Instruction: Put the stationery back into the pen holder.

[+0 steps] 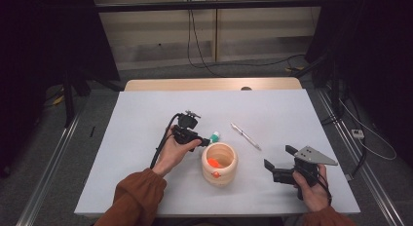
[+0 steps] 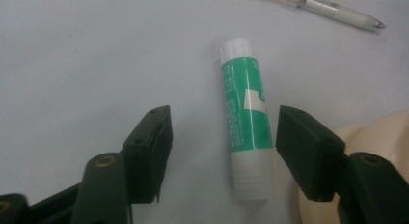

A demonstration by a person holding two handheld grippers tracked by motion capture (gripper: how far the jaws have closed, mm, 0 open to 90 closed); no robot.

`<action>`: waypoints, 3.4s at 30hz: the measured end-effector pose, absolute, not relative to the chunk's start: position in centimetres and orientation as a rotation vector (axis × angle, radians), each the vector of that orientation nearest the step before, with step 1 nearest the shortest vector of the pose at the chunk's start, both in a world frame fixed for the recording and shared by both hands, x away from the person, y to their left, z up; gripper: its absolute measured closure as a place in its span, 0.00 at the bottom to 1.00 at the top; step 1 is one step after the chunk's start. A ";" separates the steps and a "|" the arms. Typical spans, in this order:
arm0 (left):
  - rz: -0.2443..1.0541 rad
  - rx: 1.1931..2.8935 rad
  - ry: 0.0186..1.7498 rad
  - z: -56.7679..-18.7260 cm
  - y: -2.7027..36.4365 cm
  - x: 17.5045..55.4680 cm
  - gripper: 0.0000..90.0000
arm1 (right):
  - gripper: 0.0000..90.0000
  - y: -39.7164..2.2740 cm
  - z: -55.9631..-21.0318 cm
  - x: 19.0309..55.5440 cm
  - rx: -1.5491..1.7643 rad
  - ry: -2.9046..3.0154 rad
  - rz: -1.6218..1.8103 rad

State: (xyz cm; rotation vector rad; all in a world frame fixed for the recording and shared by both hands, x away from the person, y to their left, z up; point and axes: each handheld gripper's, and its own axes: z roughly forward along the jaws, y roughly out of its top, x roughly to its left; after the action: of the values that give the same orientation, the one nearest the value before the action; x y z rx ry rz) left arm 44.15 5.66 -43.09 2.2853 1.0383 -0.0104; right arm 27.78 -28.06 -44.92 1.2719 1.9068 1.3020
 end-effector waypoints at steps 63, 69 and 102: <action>-0.063 2.329 1.058 -43.1 5.8 44.5 0.73 | 0.04 -28.1 -44.9 27.8 1.272 1.908 1.303; -0.043 2.319 1.020 -42.7 6.7 44.2 0.73 | 0.04 -28.1 -44.9 27.8 1.270 1.909 1.301; -0.002 2.309 0.799 -39.5 11.2 40.2 0.73 | 0.03 -27.3 -45.1 28.0 1.235 1.986 1.309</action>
State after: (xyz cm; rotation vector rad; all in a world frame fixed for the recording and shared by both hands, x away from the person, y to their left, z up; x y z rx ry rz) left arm 40.17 11.23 -39.47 2.3087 0.7992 -0.0023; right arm 28.01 -27.34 -45.06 1.2354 1.9863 1.3092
